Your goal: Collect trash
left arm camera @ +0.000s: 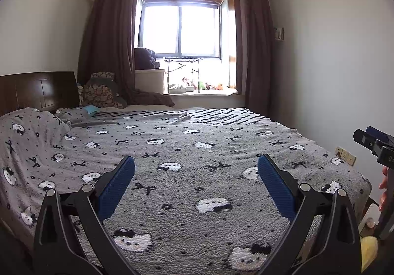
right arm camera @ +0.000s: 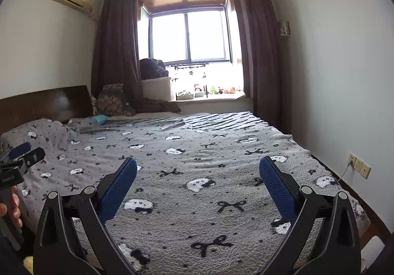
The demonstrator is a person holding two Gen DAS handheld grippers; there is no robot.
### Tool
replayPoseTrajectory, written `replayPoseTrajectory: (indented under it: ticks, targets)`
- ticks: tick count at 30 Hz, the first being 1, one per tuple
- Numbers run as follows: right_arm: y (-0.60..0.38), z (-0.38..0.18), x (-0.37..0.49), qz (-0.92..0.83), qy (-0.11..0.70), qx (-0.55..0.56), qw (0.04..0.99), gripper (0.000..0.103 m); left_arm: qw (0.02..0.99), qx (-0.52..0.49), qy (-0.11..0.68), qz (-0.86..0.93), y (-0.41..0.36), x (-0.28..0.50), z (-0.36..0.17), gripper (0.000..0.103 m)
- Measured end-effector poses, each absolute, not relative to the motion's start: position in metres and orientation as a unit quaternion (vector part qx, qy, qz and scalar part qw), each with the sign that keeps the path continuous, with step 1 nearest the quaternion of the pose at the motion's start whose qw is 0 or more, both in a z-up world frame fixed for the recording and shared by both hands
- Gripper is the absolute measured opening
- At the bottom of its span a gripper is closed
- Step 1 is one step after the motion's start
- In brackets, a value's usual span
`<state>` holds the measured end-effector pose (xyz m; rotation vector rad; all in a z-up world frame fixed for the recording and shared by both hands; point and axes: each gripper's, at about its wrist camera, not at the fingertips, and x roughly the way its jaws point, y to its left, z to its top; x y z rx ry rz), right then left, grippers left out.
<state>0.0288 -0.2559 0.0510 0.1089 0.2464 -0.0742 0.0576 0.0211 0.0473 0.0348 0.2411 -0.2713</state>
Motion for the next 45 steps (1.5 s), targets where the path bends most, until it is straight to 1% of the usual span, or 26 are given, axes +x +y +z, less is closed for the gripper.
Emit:
replayPoseTrajectory:
  ticks: [45]
  targets:
    - [-0.2494,0.0588,0.0294,-0.027,0.119,0.054,0.991,0.1,0.984,0.021,0.125,-0.122,0.0287,0.0581,0.0522,0.095]
